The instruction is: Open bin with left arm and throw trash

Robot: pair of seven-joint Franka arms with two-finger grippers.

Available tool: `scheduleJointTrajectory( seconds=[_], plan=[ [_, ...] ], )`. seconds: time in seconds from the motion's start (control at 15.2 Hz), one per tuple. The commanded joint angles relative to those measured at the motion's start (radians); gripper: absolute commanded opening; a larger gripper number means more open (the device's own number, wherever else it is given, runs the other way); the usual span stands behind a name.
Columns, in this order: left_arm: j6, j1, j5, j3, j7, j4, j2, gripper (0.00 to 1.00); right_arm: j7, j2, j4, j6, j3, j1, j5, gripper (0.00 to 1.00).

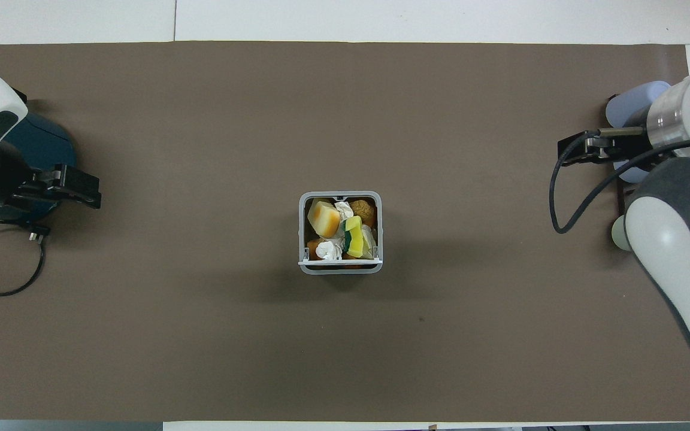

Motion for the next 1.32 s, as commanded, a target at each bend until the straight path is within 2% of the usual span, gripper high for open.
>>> scheduleJointTrajectory(
  seconds=[0.0,0.2,1.25],
  plan=[
    [0.014,-0.003,0.020,-0.006,-0.001,-0.019,-0.021,1.00,-0.027,-0.033,-0.004,-0.056,0.013,-0.019,0.026,1.00],
    [0.015,-0.001,0.018,-0.006,-0.001,-0.021,-0.021,1.00,-0.015,-0.091,-0.085,-0.058,0.013,-0.014,0.024,1.00],
    [0.017,0.000,0.018,-0.006,-0.001,-0.018,-0.020,1.00,-0.027,-0.083,-0.073,-0.047,0.013,-0.039,0.024,1.00]
  ],
)
